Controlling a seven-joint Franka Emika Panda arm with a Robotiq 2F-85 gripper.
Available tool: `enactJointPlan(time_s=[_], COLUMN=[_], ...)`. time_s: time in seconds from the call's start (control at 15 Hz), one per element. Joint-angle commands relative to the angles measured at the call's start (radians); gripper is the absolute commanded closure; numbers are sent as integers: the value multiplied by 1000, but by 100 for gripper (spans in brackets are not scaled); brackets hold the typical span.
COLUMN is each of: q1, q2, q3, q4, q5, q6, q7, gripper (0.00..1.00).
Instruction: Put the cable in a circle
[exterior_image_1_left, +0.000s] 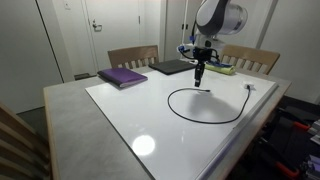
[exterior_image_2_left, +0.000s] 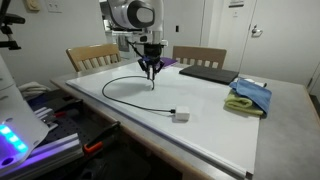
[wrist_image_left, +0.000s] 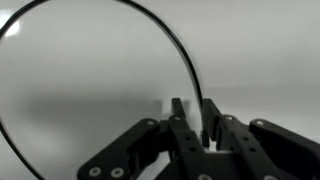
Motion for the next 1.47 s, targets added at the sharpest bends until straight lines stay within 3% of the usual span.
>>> enactJointPlan(time_s=[0.0, 0.4, 0.6, 0.73, 1.0, 1.07, 1.4], q1=[-11, -13, -34, -58, -76, -67, -70], q2=[-14, -58, -75, -84, -120, -83, -85], q3=[-6, -46, -41, -24, -23, -25, -24], q4=[-1, 14, 35, 38, 3, 32, 29], q5=[-53, -206, -265, -284, -349, -321, -340], q6=[-22, -147, -295, -370, -400, -382, -389], q7=[1, -19, -77, -184, -378, -298, -352], gripper=[42, 2, 0, 0, 0, 0, 0])
